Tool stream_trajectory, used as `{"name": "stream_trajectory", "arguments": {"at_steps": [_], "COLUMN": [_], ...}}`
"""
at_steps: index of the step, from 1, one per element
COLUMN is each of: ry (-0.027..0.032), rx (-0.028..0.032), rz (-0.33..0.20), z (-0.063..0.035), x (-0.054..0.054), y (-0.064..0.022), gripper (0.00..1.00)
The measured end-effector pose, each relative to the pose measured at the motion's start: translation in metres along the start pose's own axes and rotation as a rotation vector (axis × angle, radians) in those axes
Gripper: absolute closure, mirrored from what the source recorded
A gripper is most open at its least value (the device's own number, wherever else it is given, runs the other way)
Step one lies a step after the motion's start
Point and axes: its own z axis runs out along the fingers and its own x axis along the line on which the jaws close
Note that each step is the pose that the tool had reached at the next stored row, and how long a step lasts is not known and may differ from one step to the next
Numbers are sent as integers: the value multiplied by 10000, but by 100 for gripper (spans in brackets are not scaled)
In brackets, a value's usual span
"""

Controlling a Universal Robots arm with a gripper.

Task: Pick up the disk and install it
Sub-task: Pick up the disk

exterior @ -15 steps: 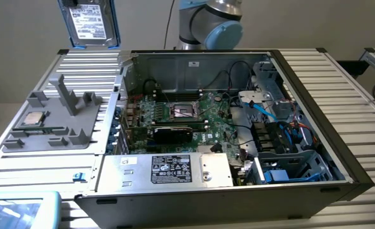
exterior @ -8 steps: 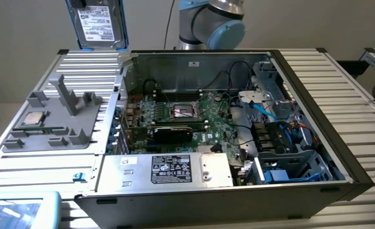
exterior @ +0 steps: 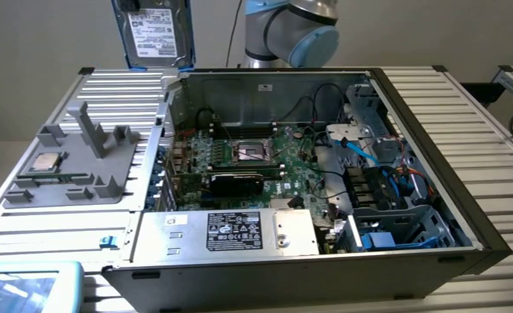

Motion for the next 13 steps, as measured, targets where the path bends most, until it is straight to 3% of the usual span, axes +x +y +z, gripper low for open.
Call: {"name": "stream_trajectory", "arguments": {"at_steps": [13], "ry": [-53], "rx": [-1], "rz": [1], "z": [-2], "x": [267], "y": [-485], "gripper": [63]}}
